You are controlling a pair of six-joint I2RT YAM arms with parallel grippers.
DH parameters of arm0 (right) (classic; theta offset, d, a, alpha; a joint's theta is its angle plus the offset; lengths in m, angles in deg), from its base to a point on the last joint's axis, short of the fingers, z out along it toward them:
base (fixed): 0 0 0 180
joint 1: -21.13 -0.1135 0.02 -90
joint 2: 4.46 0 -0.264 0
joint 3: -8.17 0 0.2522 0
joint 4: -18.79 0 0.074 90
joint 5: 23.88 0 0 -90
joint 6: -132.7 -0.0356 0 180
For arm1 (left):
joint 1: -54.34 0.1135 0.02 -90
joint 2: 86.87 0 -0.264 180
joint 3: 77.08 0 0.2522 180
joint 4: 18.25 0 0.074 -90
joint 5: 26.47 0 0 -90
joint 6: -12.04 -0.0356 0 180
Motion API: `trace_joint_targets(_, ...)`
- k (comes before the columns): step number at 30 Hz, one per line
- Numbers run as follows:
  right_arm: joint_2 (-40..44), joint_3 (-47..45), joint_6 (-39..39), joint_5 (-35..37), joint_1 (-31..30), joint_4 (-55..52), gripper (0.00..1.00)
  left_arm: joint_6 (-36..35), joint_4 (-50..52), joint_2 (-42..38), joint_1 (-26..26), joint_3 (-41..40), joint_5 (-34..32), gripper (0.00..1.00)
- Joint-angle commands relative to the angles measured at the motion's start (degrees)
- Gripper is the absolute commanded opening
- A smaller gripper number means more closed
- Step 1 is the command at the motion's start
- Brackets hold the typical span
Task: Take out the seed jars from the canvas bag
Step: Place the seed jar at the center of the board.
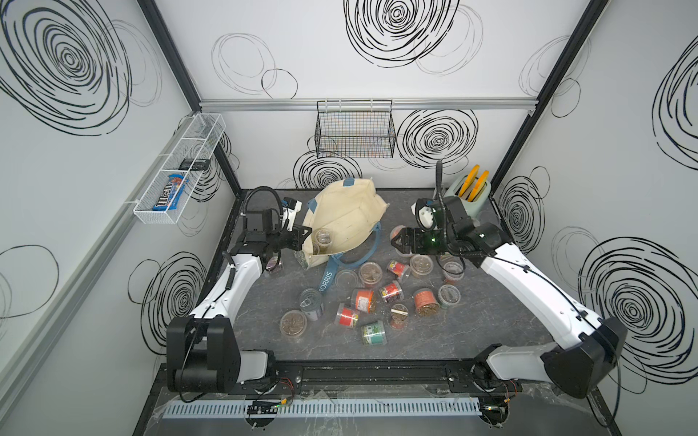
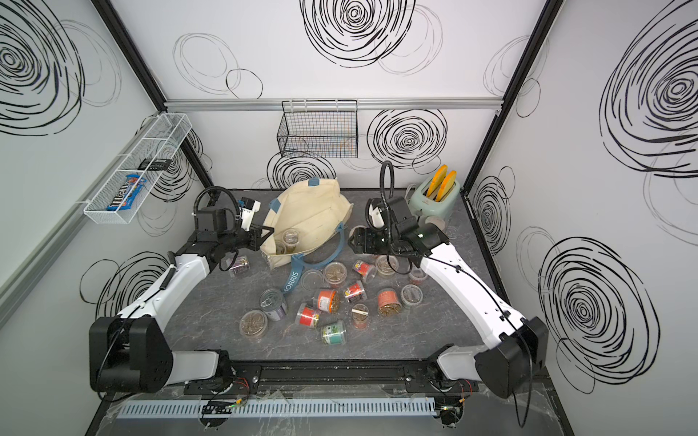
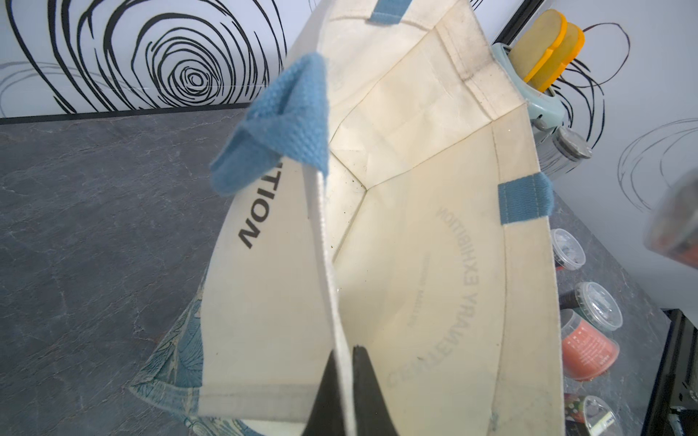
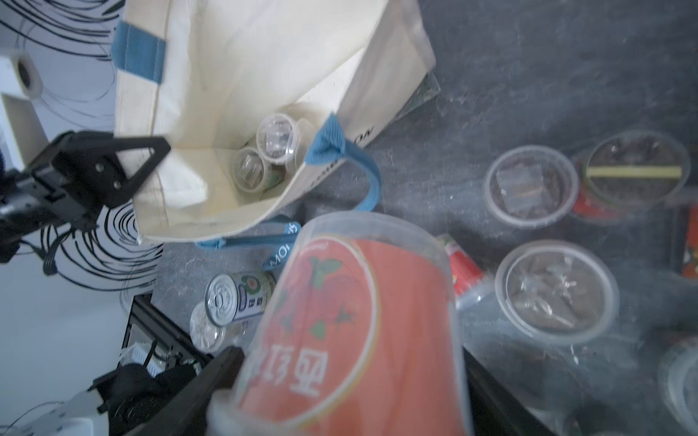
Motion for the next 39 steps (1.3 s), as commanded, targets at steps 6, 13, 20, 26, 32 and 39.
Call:
trace_joint_targets(6,9.7,-14.6,-12.6,-8.2,-2.8,-12.2,0.81,-0.3,-3.8,-1.5,0.5,2.5,0.6,0.01)
trace_joint_targets(13,13.2,-21.5,-20.7,-9.8,-11.3,-18.0,0.83,-1.9,-0.7,-1.2,0.5,5.1,1.1,0.01)
trace_joint_targets(20,15.4,-28.5,-23.0,-10.3,-12.2,-19.3,0.83,-6.0,2.3,-0.7,0.5,6.3,1.6,0.00)
trace_joint_targets(26,13.0,-33.8,-23.0,-7.8,-12.0,-16.1,0.83,-6.3,3.2,-0.3,0.5,6.7,2.5,0.00)
trace_joint_targets(32,10.8,-36.2,-23.6,-3.8,-11.5,-13.0,0.86,-6.1,3.4,-0.3,0.5,6.5,3.1,0.00)
trace_joint_targets(39,9.9,-38.2,-23.5,-3.2,-11.0,-11.0,0.91,-6.2,3.9,-1.3,0.5,6.4,3.0,0.00)
